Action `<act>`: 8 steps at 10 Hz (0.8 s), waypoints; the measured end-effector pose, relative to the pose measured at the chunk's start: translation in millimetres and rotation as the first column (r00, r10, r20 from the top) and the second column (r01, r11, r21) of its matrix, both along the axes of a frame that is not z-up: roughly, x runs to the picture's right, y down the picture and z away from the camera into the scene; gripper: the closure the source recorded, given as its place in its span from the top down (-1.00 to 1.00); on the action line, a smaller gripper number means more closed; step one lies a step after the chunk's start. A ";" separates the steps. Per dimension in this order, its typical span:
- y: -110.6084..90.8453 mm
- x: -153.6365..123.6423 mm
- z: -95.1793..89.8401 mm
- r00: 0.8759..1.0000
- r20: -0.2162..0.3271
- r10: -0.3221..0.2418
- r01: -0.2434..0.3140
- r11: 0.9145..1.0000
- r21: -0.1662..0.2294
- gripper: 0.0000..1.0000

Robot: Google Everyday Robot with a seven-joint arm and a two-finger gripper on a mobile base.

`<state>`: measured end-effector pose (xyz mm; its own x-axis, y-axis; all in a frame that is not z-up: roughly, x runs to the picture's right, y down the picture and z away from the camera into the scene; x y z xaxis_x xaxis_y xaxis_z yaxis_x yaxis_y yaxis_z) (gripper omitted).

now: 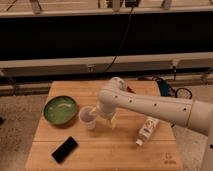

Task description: Pick up the ceramic cup

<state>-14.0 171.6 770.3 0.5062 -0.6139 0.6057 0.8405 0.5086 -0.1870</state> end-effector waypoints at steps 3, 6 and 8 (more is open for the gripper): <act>-0.8 -0.3 0.9 1.000 0.005 -0.003 0.003 1.000 0.000 0.60; -1.4 -0.7 1.8 1.000 0.010 -0.005 0.005 1.000 0.001 0.60; -1.6 -1.1 2.6 1.000 0.014 -0.006 0.006 1.000 0.001 0.60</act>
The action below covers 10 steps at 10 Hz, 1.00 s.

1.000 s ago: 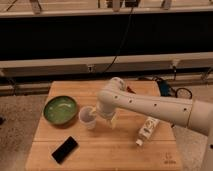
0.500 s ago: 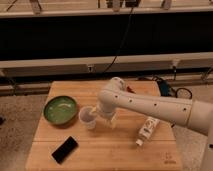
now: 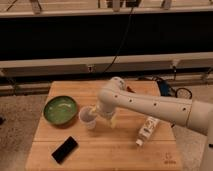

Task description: Pick up the ceramic cup

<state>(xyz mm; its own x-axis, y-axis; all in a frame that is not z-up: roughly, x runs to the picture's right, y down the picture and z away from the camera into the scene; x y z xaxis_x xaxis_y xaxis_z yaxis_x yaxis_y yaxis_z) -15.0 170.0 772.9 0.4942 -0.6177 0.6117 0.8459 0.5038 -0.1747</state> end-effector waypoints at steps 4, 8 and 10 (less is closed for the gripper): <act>-0.2 -0.3 1.3 1.000 0.007 -0.003 0.003 1.000 0.001 0.60; -0.3 -1.1 2.5 1.000 0.015 -0.007 0.007 1.000 0.001 0.60; -0.5 -1.4 2.7 1.000 0.017 -0.009 0.009 1.000 0.002 0.60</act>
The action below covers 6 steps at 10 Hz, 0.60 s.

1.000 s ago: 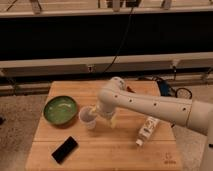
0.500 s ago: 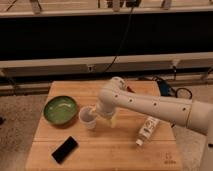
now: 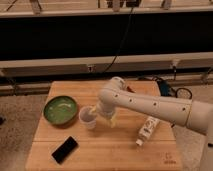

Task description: Pick up the ceramic cup

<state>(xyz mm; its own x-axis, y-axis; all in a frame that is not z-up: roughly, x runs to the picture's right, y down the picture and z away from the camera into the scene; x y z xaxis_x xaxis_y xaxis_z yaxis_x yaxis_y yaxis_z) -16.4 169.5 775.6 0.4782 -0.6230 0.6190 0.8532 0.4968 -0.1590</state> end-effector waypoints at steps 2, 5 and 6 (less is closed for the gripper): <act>-0.1 -0.3 0.5 1.000 0.004 -0.001 0.001 1.000 0.000 0.60; 0.0 -0.7 1.1 1.000 0.008 -0.004 0.004 1.000 0.000 0.60; 0.1 -0.8 1.2 1.000 0.010 -0.005 0.005 1.000 0.000 0.60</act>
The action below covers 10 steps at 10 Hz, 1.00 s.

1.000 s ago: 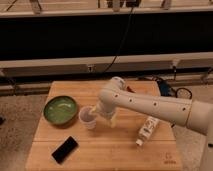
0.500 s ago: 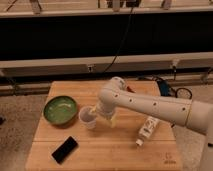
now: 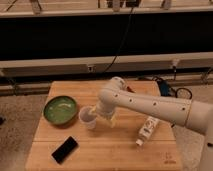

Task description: Pick up the ceramic cup

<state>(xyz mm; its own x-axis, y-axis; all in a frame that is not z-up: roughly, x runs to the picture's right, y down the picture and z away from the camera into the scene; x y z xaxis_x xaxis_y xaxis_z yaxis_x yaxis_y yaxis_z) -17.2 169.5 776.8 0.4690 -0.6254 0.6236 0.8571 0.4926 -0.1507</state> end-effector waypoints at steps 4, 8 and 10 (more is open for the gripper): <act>-0.1 -0.4 0.5 1.000 0.006 -0.003 0.003 1.000 0.000 0.60; 0.0 -1.0 0.9 1.000 0.011 -0.007 0.007 1.000 0.000 0.60; 0.1 -1.1 1.1 1.000 0.014 -0.008 0.008 1.000 -0.001 0.60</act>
